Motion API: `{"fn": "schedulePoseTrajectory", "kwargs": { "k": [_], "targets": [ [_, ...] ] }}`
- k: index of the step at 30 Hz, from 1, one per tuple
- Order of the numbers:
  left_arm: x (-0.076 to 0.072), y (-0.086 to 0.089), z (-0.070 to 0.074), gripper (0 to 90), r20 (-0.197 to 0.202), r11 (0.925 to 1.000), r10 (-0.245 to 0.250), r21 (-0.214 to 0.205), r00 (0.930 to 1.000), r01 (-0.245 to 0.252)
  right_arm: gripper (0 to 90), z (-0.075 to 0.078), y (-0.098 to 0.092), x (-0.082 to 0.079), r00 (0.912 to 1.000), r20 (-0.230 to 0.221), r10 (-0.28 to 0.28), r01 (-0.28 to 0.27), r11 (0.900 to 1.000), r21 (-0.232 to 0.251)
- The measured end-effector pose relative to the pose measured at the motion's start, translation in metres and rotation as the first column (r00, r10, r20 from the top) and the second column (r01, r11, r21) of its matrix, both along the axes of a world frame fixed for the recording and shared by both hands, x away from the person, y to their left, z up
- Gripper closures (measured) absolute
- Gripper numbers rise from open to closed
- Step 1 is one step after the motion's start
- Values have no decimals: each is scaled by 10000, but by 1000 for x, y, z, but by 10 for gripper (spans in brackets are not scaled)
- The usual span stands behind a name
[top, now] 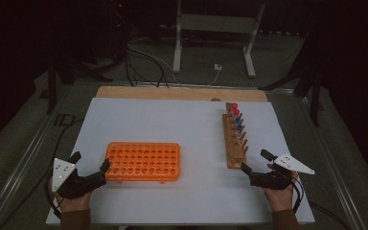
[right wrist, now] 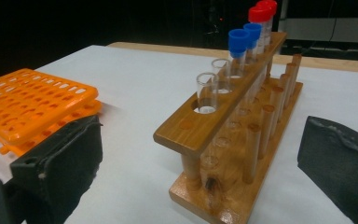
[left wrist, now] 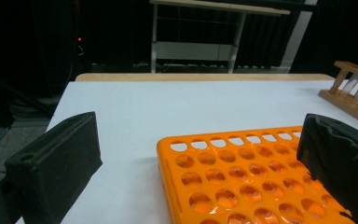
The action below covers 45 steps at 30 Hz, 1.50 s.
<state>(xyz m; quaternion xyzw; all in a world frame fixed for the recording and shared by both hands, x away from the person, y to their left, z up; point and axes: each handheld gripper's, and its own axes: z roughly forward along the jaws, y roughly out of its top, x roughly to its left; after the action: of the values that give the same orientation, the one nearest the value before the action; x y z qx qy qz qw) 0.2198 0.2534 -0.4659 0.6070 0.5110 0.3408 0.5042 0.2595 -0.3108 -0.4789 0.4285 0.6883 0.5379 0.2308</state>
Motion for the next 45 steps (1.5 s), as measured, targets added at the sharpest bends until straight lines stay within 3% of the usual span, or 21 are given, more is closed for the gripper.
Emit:
{"fn": "schedulePoseTrajectory", "kwargs": {
  "k": [13, 19, 30, 38, 41, 45],
  "targets": [
    [0, 0, -1, 3, 27, 9996, 265, -52, 9996, -265, 1, 6, -4, -2, 9999, 33, -123, 122, 9996, 257],
    [2, 2, -1, 3, -19, 9996, 263, -91, 9997, -263, 1, 11, -1, 0, 9999, 60, -161, 161, 9998, 102],
    [3, -5, -2, 3, -93, 9997, 178, 195, 9998, -176, 7, 36, 7, 8, 9998, 94, 178, -176, 9997, -191],
    [3, -4, -2, 3, -113, 9996, 266, 114, 9996, -264, 98, 48, 20, 27, 9975, -359, 605, -635, 9941, -882],
    [3, -4, -2, 3, -136, 9995, 298, 69, 9995, -297, 179, 46, 22, 35, 9951, -713, 688, -750, 9933, -880],
    [3, -4, -3, 3, -154, 9996, 288, 70, 9995, -287, 367, 39, 26, 45, 9923, -1205, 295, -449, 9909, -1271]
  ]
}}
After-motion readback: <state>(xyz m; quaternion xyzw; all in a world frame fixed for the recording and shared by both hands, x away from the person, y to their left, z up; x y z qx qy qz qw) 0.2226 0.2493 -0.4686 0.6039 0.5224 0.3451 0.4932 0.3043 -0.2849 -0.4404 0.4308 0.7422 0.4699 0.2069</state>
